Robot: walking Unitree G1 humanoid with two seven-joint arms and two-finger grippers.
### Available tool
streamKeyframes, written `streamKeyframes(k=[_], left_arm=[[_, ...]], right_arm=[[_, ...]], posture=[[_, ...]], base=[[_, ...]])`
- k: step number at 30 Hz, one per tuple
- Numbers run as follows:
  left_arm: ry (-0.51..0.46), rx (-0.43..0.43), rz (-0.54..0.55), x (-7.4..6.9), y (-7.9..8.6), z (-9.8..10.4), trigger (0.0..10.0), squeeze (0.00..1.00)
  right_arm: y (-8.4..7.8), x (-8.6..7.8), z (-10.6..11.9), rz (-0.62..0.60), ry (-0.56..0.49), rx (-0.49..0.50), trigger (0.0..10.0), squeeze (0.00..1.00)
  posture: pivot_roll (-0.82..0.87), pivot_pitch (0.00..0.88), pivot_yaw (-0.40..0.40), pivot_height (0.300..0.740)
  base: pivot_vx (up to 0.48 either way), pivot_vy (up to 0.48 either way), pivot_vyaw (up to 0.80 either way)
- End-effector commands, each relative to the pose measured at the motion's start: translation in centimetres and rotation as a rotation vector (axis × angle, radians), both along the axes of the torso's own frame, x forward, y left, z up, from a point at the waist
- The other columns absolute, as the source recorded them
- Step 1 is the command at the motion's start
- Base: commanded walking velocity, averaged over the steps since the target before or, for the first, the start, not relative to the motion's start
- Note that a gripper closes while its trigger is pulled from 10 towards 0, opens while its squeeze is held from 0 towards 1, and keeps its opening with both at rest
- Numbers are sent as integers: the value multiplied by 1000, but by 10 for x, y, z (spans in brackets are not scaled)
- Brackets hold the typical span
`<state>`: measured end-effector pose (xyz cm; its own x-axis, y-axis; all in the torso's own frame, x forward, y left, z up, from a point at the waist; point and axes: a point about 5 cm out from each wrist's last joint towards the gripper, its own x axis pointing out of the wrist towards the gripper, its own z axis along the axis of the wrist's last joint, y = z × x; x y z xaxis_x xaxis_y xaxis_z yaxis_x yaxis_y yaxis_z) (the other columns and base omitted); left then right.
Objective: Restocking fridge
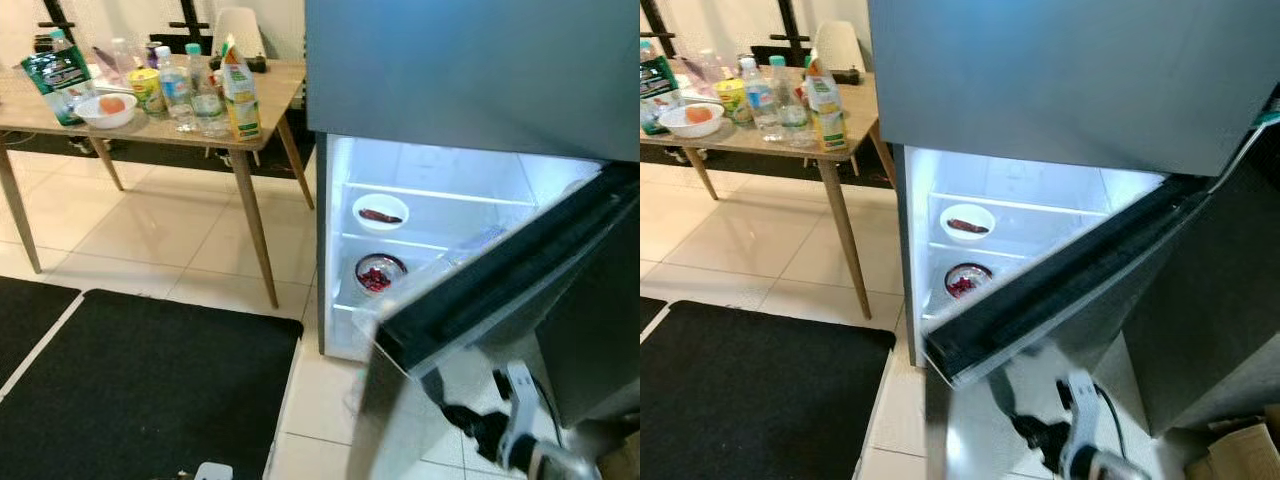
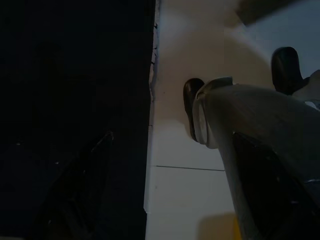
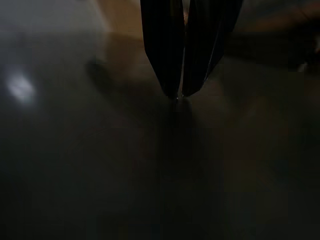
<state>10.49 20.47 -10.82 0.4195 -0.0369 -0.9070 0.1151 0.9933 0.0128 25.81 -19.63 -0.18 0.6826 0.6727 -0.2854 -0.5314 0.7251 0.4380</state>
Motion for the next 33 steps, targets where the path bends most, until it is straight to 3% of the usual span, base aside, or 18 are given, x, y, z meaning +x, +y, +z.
streamKeyframes(k=[1,2,4,8,10,12,15,16,19,20,22,23,24,26,27,28,31,33], left_arm=[[48,-24,-11,-12,-8,-4,10000,0],[48,-24,-11,-12,-8,-4,10000,0],[47,-25,-7,-13,-7,-5,10000,0],[47,-25,-7,-13,-7,-5,10000,0],[45,-25,-2,-13,-7,-5,10000,0],[44,-26,3,-14,-7,-5,10000,0],[46,-27,12,-15,-8,-5,10000,0],[46,-27,12,-15,-8,-5,10000,0],[51,-29,14,-17,-8,-6,10000,0],[51,-29,14,-17,-8,-6,10000,0],[52,-29,13,-17,-9,-6,10000,0],[53,-31,12,-18,-9,-6,10000,0],[53,-31,12,-18,-9,-6,10000,0],[53,-30,11,-17,-9,-6,10000,0],[53,-30,11,-17,-9,-6,10000,0],[53,-29,10,-17,-9,-6,10000,0],[53,-29,10,-17,-9,-6,10000,0],[52,-28,10,-17,-8,-5,10000,0]], right_arm=[[13,19,19,20,-107,32,10000,0],[13,19,19,20,-107,32,10000,0],[42,66,68,-50,-309,118,10000,0],[42,66,68,-50,-309,118,10000,0],[64,93,111,-84,-445,240,10000,0],[70,96,120,-72,-470,266,10000,0],[62,76,78,-43,-346,71,10000,0],[62,76,78,-43,-346,71,10000,0],[38,47,30,-101,-168,-102,10000,0],[38,47,30,-101,-168,-102,10000,0],[26,34,14,-143,-97,-173,10000,0],[13,20,-3,-196,-8,-251,10000,0],[13,20,-3,-196,-8,-251,10000,0],[-9,-11,-29,-253,126,-383,10000,0],[-9,-11,-29,-253,126,-383,10000,0],[-17,-23,-38,-272,179,-425,10000,0],[-17,-23,-38,-272,179,-425,10000,0],[-22,-33,-45,-287,219,-455,10000,0]], posture=[[-80,19,-20,740],[-80,19,-20,740],[-66,20,-20,740],[-66,20,-20,740],[-58,20,-30,740],[-58,20,-30,740],[-59,21,-36,740],[-59,21,-36,740],[-66,21,-39,740],[-66,21,-39,740],[-66,21,-39,740],[-70,19,-38,740],[-70,19,-38,740],[-71,12,-38,740],[-71,12,-38,740],[-72,9,-38,740],[-72,9,-38,740],[-73,6,-37,740]], base=[[0,0,0],[0,0,0],[0,0,0],[0,0,0],[0,0,0],[0,0,0],[0,0,0],[0,0,0],[0,0,0],[0,0,0],[0,0,0],[0,0,0],[0,0,0],[0,0,0],[0,0,0],[0,0,0],[0,0,0],[0,0,0]])
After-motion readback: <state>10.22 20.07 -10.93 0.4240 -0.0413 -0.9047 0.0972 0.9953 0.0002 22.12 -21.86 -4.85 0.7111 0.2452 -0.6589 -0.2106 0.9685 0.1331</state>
